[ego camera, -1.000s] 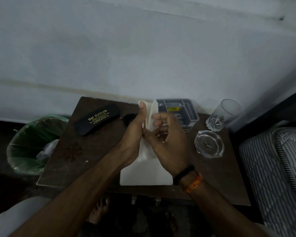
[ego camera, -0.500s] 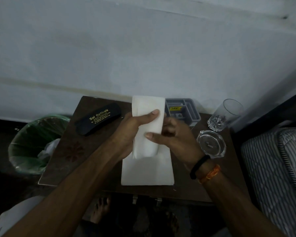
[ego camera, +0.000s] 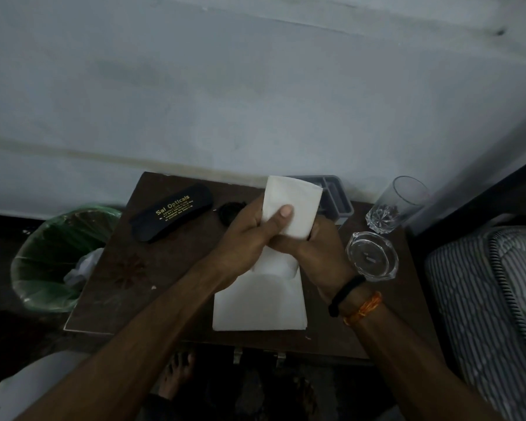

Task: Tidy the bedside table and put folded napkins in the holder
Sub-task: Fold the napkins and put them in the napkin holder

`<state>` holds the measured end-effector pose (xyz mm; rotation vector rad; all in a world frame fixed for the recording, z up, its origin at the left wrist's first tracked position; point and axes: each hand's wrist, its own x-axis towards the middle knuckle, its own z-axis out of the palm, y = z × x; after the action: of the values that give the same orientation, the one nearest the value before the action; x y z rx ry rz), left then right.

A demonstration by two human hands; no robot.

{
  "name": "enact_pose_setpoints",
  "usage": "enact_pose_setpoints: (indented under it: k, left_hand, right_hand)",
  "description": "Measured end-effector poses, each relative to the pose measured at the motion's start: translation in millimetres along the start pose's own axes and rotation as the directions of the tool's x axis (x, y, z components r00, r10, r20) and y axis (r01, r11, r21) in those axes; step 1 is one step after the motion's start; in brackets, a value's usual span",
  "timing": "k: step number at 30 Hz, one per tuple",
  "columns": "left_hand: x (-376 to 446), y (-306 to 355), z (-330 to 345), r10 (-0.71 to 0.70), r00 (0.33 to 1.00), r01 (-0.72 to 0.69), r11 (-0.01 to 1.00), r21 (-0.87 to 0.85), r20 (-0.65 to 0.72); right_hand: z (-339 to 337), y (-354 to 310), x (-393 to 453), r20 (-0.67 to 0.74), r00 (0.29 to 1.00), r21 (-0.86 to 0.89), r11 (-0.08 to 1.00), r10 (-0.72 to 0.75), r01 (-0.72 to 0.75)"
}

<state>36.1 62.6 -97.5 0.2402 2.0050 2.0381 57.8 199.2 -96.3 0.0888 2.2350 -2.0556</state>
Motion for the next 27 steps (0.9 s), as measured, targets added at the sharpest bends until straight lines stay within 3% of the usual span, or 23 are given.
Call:
enact_pose_setpoints:
  k: [6, 9, 12, 14, 20, 24, 27]
  left_hand:
    - [2, 0, 3, 0.030, 0.997, -0.033, 0.998, 0.048, 0.068]
    - [5, 1, 0, 0.076, 0.997, -0.079, 0.992, 0.103, 0.025]
    - [8, 2, -5, 0.104, 0.984, -0.077, 0.980, 0.184, -0.143]
    - [10, 2, -7, 0.095, 0.973, -0.046, 0.972, 0.229, -0.209]
    - [11, -8, -13, 0.082, 0.986, -0.023, 0.928, 0.373, -0.143]
    - [12, -12, -13, 0.055, 0.997, -0.028, 0.897, 0.440, -0.048]
    - [11, -14, -8, 0.016, 0.998, -0.043, 0.906, 0.422, 0.067]
  right_hand:
    - [-16, -7, 1, -0.005, 1.000, 0.051, 0.999, -0.005, 0.005]
    - [-35, -10, -2, -0.220, 0.972, 0.031, 0.995, -0.083, 0.092]
    - [-54, -6, -4, -0.431, 0.890, 0.008, 0.986, -0.148, 0.168]
    - [-59, 1, -7, -0.501, 0.855, 0.017, 0.987, -0.131, 0.161]
    - [-52, 41, -11, -0.474, 0.869, 0.006, 0.988, 0.139, -0.155]
    - [-51, 38, -7, -0.487, 0.863, 0.037, 0.990, 0.135, -0.134]
    - [-49, 21, -7, -0.419, 0.903, 0.107, 0.993, 0.098, -0.058]
